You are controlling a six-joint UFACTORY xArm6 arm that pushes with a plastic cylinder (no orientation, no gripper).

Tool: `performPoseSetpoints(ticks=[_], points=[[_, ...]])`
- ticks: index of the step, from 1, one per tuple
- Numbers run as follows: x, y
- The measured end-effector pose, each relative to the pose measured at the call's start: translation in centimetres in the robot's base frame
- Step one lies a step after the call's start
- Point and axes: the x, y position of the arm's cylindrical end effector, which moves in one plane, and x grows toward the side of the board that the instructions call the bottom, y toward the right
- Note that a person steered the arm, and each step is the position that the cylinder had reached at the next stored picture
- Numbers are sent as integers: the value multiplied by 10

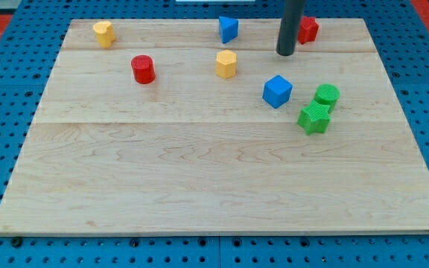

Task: Push the green circle towards the left side of the board

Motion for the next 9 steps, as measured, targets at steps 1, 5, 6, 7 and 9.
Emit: performPoseSetpoints(ticks=[1, 5, 6, 7, 9], points=[[12, -14], [130, 23], [146, -41], [164, -18], [193, -173]])
